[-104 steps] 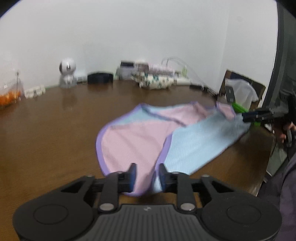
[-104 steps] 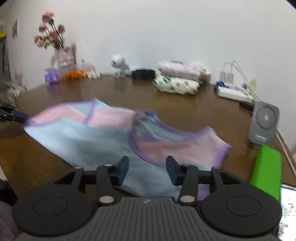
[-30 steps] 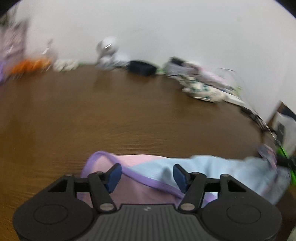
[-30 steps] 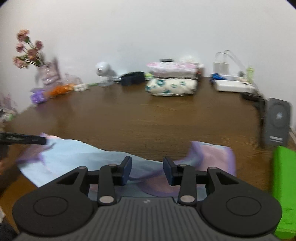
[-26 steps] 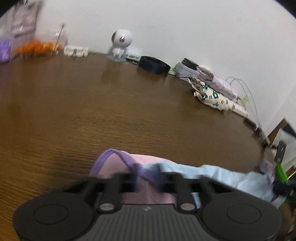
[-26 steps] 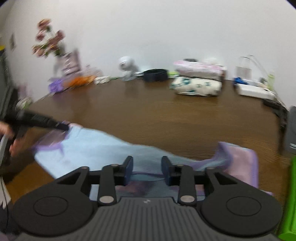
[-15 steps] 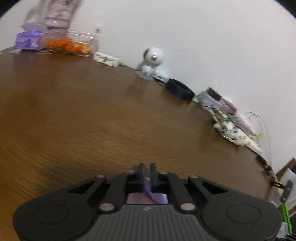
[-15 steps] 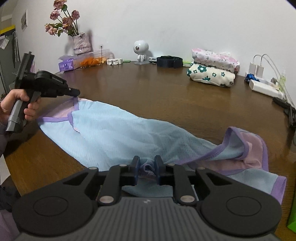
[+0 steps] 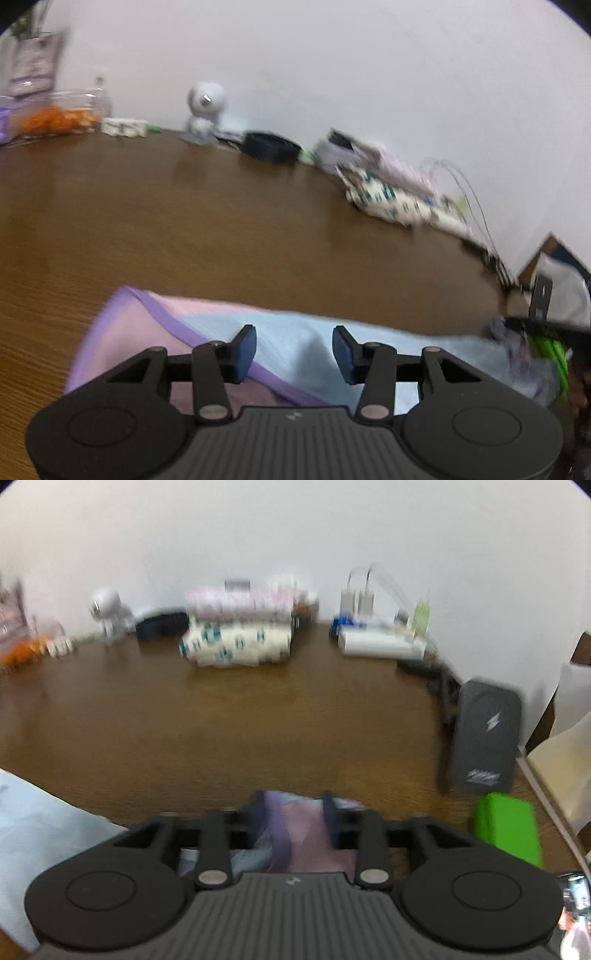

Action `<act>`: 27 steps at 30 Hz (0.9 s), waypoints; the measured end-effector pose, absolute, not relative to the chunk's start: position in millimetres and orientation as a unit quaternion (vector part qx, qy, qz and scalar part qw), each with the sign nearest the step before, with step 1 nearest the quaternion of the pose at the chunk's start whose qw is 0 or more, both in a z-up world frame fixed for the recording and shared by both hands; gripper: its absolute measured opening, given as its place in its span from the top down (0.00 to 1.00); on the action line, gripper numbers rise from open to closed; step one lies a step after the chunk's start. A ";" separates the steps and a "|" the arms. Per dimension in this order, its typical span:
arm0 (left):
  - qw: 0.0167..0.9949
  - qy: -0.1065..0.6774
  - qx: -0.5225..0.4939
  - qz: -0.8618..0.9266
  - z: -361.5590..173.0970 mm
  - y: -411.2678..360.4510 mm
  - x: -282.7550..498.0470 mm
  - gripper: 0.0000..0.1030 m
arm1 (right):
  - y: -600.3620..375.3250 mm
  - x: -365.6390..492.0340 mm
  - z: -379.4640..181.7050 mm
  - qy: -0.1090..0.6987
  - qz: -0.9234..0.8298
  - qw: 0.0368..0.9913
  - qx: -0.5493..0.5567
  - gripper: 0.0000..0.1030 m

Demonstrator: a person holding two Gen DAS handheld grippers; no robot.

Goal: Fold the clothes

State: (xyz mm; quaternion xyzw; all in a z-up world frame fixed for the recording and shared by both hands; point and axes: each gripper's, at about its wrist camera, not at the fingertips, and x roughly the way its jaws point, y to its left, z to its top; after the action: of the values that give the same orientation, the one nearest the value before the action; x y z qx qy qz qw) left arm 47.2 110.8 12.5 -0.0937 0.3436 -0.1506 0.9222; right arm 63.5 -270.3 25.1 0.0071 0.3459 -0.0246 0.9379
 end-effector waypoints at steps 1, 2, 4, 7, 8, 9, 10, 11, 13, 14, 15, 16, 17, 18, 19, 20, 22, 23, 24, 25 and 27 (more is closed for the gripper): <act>0.924 0.343 -0.085 -0.149 10.6 107.1 45.2 0.57 | -273.4 62.9 24.5 0.344 -0.028 0.938 0.020 0.99; 0.924 0.344 -0.078 -0.149 10.3 105.1 43.1 0.56 | -277.6 54.9 28.3 0.326 -0.025 0.945 0.030 1.00; 0.924 0.345 -0.071 -0.151 9.7 103.5 42.6 0.56 | -287.6 24.7 38.0 0.279 -0.024 0.959 0.034 1.00; 0.924 0.343 -0.066 -0.153 9.0 103.3 41.5 0.55 | -302.8 -28.8 50.9 0.213 -0.027 0.976 0.029 1.00; 0.925 0.342 -0.065 -0.153 9.1 102.8 43.0 0.55 | -305.2 -38.2 45.4 0.226 -0.031 0.973 0.027 1.00; 0.925 0.341 -0.065 -0.153 9.0 102.7 43.2 0.55 | -307.5 -47.6 39.9 0.240 -0.036 0.970 0.026 1.00; 0.925 0.340 -0.065 -0.153 8.7 102.7 43.0 0.55 | -308.9 -56.1 34.2 0.252 -0.037 0.967 0.024 1.00; 0.926 0.340 -0.065 -0.152 8.6 101.9 42.9 0.55 | -308.1 -61.6 28.7 0.263 -0.033 0.964 0.020 1.00; 0.926 0.340 -0.060 -0.150 8.8 100.0 42.7 0.55 | -304.4 -65.7 24.5 0.288 -0.022 0.957 0.001 0.97; 0.926 0.343 -0.056 -0.146 9.8 99.3 42.7 0.55 | -301.9 -67.0 23.4 0.299 -0.017 0.954 -0.011 0.92; 0.925 0.346 -0.060 -0.143 12.2 99.7 42.3 0.55 | -299.7 -69.3 24.2 0.303 -0.014 0.953 -0.022 0.89; 0.924 0.348 -0.066 -0.140 14.9 100.3 41.8 0.55 | -298.1 -73.7 29.4 0.289 -0.013 0.957 -0.031 0.78; 0.925 0.344 -0.069 -0.148 19.9 97.3 39.4 0.55 | -297.3 -75.4 34.9 0.275 -0.012 0.961 -0.037 0.65; 0.925 0.338 -0.071 -0.159 25.6 93.4 36.5 0.55 | -298.3 -71.5 41.3 0.260 -0.012 0.965 -0.035 0.61; 0.925 0.332 -0.073 -0.170 31.2 89.5 33.6 0.54 | -298.8 -66.0 46.9 0.248 -0.011 0.968 -0.034 0.59; 0.924 0.325 -0.068 -0.188 36.6 79.3 30.2 0.53 | -298.3 -57.3 50.7 0.242 -0.006 0.970 -0.033 0.58; 0.918 0.318 -0.052 -0.230 42.2 54.1 25.0 0.49 | -296.2 -29.5 51.4 0.254 0.003 0.966 -0.042 0.56; 0.916 0.315 -0.038 -0.244 41.9 40.0 23.0 0.48 | -292.5 -10.9 46.4 0.276 0.005 0.960 -0.056 0.56; 0.915 0.312 -0.023 -0.256 41.2 25.9 21.0 0.47 | -289.0 5.7 40.9 0.298 0.007 0.952 -0.070 0.57; 0.915 0.313 -0.005 -0.255 38.4 15.4 20.8 0.47 | -286.0 18.3 34.0 0.320 0.009 0.944 -0.081 0.73; 0.915 0.321 0.022 -0.244 30.0 -0.6 22.7 0.47 | -284.6 35.7 25.6 0.340 -0.004 0.937 -0.077 0.98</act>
State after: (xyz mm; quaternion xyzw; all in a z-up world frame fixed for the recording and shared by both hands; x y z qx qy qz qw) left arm 22.7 -0.6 30.0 0.0224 0.3210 -0.2436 0.9149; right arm 35.7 -284.6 25.6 -0.0767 0.3405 -0.0040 0.9371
